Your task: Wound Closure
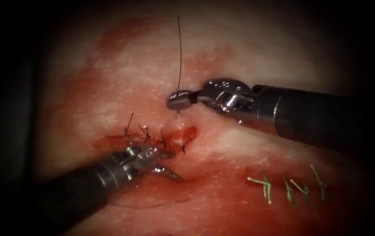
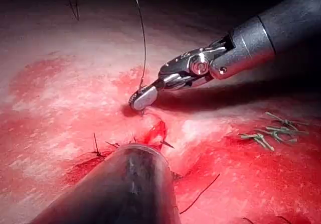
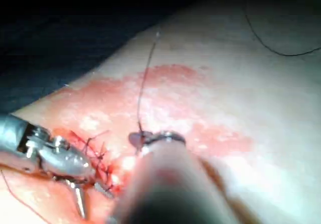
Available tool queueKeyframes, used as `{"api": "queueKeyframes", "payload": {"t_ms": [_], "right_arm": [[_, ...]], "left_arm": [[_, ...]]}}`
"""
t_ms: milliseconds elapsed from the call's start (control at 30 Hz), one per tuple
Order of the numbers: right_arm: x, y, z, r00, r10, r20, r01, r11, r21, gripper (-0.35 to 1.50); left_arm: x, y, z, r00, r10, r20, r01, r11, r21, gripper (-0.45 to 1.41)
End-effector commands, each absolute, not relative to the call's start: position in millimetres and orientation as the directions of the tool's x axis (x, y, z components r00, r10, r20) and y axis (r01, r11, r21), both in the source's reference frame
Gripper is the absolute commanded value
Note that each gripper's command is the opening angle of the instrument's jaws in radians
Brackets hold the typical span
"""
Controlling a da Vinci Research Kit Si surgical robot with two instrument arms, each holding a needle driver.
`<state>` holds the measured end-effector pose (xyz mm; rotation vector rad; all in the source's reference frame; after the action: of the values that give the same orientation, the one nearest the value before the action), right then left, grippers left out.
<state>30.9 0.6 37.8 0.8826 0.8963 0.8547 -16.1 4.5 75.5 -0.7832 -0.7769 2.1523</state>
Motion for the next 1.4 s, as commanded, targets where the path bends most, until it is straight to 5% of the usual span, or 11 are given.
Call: {"api": "queueKeyframes", "payload": {"t_ms": [33,267,300,400,433,733,1000,1033,1100,1400], "right_arm": [[31.4,0.5,38.1,0.362,0.902,-0.236,-0.239,0.335,0.911,-0.35],[31.0,0.5,38.1,0.322,0.92,-0.223,-0.199,0.296,0.934,-0.35],[31.2,1.0,38.3,0.292,0.914,-0.28,-0.177,0.34,0.924,0.2],[31.6,1.4,38.8,0.262,0.862,-0.435,-0.194,0.488,0.851,1.03],[31.7,1.5,38.9,0.262,0.839,-0.477,-0.184,0.529,0.828,1.08],[32.0,3.1,40.0,0.234,0.774,-0.588,-0.215,0.631,0.745,1.08],[32.7,4.0,39.4,0.174,0.75,-0.638,-0.234,0.661,0.713,0.76],[32.7,4.1,39.5,0.173,0.75,-0.638,-0.235,0.661,0.713,0.69],[32.6,4.2,39.8,0.185,0.749,-0.636,-0.229,0.662,0.714,-0.35],[31.3,4.8,40.8,0.241,0.816,-0.525,-0.231,0.574,0.786,-0.35]], "left_arm": [[-16.6,4.8,76.0,-0.566,0.771,-0.293,-0.406,-0.569,-0.715,0.54],[-16.6,4.7,76.0,-0.566,0.771,-0.293,-0.406,-0.569,-0.715,0.54],[-16.6,4.7,76.0,-0.566,0.771,-0.293,-0.406,-0.569,-0.715,0.54],[-16.6,4.7,75.9,-0.566,0.771,-0.292,-0.406,-0.569,-0.715,0.54],[-16.6,4.6,75.9,-0.566,0.771,-0.293,-0.406,-0.569,-0.715,0.54],[-16.6,4.6,75.8,-0.571,0.767,-0.295,-0.403,-0.574,-0.713,0.54],[-16.7,4.6,75.8,-0.573,0.766,-0.293,-0.403,-0.574,-0.713,0.54],[-16.6,4.5,75.8,-0.573,0.766,-0.293,-0.403,-0.574,-0.713,0.54],[-16.6,4.5,75.8,-0.573,0.766,-0.293,-0.403,-0.574,-0.713,0.54],[-16.5,4.5,75.7,-0.573,0.765,-0.293,-0.402,-0.575,-0.713,0.54]]}}
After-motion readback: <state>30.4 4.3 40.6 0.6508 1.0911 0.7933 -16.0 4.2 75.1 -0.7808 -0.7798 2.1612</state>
